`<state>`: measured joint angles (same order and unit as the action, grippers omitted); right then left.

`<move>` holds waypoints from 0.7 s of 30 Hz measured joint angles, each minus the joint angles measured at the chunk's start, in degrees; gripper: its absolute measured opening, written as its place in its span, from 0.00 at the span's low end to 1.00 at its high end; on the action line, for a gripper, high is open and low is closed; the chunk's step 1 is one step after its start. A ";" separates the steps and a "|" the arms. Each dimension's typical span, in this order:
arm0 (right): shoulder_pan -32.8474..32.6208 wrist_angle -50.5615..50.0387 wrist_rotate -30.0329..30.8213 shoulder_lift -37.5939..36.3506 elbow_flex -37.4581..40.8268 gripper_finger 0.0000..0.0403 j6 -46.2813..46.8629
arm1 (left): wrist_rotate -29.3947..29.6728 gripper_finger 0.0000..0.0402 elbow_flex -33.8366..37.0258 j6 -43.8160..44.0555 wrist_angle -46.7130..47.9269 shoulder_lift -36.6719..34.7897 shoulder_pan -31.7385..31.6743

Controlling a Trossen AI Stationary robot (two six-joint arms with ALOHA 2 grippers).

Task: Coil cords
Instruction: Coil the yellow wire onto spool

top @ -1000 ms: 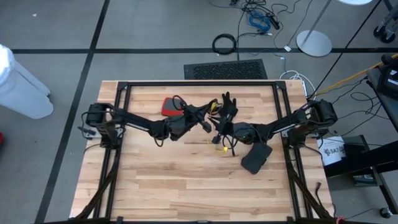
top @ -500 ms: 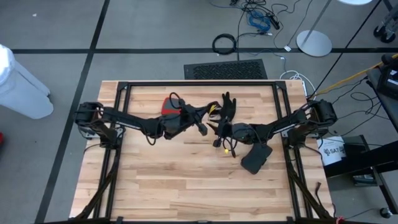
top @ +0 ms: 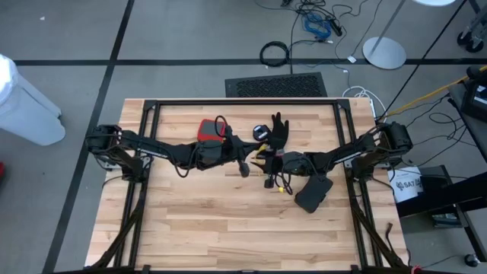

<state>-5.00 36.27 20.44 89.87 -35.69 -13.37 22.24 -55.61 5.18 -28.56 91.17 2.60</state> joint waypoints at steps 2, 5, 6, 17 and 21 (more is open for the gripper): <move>0.00 0.07 -2.06 0.02 0.48 0.14 0.47 | -1.00 0.00 0.02 -0.57 0.76 -1.42 0.29; -0.02 0.92 -5.65 0.02 0.73 0.14 0.82 | -1.26 0.00 0.00 -2.98 3.15 -3.83 1.15; -0.02 0.92 -7.45 0.00 0.73 0.14 1.10 | -1.62 0.00 0.00 -3.67 4.20 -4.59 1.44; -0.04 1.68 -15.19 -0.18 0.84 0.14 2.01 | -7.77 0.00 0.02 -4.52 10.99 -8.28 2.94; 0.00 1.21 -17.50 -0.18 0.84 0.14 2.41 | -10.64 0.00 0.02 -4.52 13.82 -8.26 2.95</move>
<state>-4.99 37.48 2.94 89.69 -34.85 -10.96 11.60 -55.59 0.67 -14.74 82.91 5.54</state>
